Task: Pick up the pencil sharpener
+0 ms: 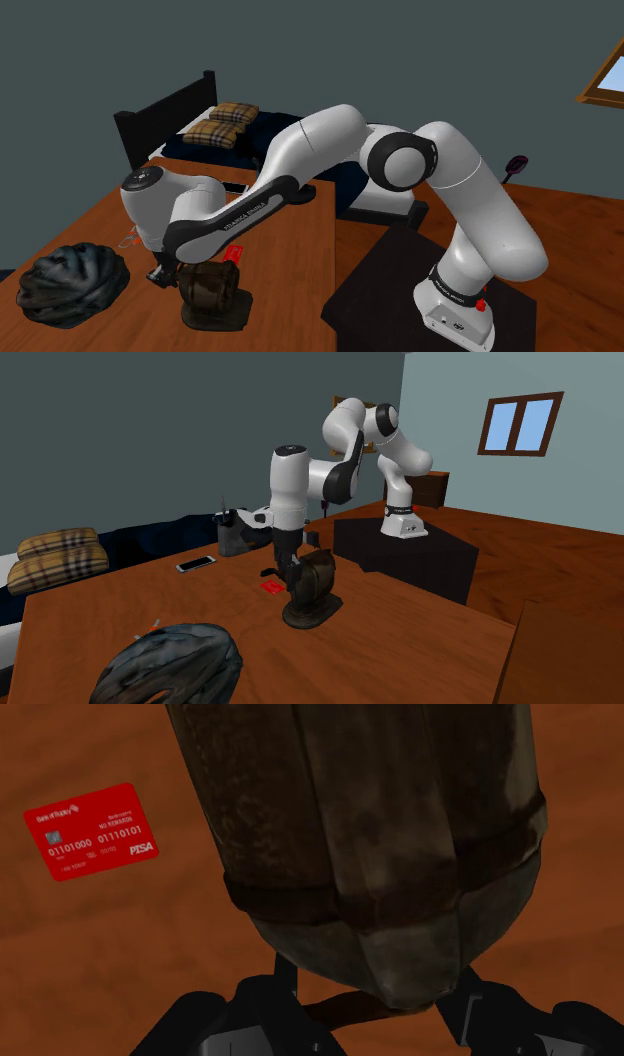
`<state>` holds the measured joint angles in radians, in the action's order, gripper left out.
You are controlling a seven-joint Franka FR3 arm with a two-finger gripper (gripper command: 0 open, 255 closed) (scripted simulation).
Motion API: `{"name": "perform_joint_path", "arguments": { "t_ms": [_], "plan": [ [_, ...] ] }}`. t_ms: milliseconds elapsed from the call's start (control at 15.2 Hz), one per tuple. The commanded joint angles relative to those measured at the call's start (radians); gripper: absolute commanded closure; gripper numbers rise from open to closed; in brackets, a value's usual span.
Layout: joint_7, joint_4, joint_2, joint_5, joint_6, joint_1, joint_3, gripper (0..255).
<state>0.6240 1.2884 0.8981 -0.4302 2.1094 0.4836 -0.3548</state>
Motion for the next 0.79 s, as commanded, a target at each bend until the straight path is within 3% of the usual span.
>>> {"name": "perform_joint_path", "arguments": {
  "t_ms": [0,726],
  "plan": [
    [0.0,0.0,0.002,0.0,0.001,0.001,0.0,255],
    [-0.009,0.001,-0.038,0.012,-0.038,-0.005,-0.011,255]
  ]
}}
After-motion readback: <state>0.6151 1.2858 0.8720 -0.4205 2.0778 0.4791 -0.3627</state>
